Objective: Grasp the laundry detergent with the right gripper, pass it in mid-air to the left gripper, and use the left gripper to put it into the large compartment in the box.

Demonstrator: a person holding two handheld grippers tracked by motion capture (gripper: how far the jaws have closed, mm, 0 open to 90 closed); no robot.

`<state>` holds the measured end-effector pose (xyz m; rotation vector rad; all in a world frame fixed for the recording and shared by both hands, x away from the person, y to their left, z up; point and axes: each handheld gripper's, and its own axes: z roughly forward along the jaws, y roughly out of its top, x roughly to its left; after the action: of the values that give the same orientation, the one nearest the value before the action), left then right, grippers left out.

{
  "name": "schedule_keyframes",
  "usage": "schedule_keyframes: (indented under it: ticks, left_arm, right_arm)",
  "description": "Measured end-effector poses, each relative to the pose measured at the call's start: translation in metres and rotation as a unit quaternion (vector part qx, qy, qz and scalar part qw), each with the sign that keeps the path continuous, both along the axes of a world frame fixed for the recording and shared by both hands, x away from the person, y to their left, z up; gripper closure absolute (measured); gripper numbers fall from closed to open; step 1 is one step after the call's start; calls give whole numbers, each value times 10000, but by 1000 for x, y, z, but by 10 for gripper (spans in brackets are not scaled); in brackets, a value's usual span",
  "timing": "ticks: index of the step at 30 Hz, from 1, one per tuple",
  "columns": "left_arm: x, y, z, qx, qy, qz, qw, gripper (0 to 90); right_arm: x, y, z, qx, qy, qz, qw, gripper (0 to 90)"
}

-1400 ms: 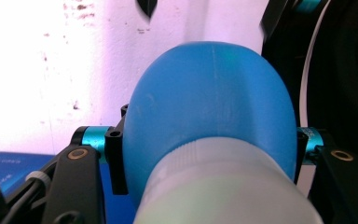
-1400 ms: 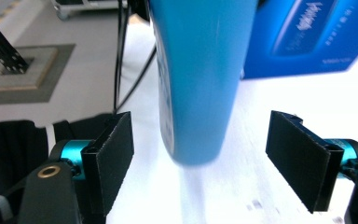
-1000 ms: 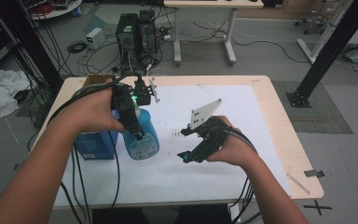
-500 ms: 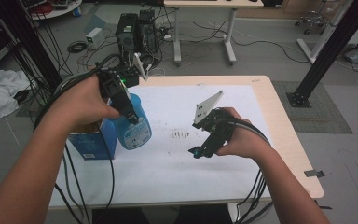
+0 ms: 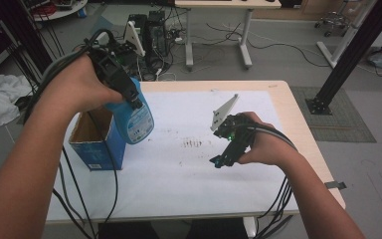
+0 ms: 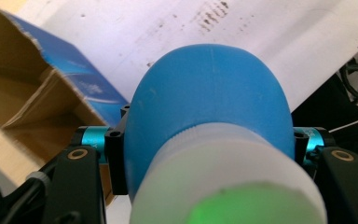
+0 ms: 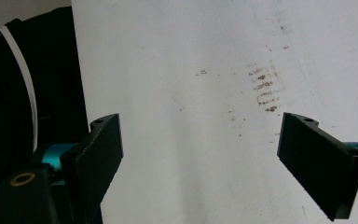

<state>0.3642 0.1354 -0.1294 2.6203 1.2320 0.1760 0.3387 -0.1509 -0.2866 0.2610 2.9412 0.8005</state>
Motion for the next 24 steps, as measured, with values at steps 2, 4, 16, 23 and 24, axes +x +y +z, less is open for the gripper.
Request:
schedule_keyframes:
  ticks: [2, 4, 16, 23, 24]
  left_arm:
    - [1, 3, 7, 21, 28, 91, 10000, 387]
    - [3, 6, 12, -19, 31, 263, 9996, 387]
    - [11, 41, 40, -83, 36, 905, 9959, 387]
    - [20, 64, 39, -20, 85, 1073, 9942, 387]
    - [21, 67, 38, -14, 84, 1116, 9937, 387]
  right_arm:
    - [1, -1, 1, -36, 19, -12, 10000, 133]
    - [3, -2, 0, -62, 23, -18, 10000, 134]
    - [8, -2, -4, -151, 115, -12, 9998, 134]
    - [10, -1, -6, -183, 121, -29, 9998, 133]
    - [10, 0, -6, -195, 138, -44, 9997, 133]
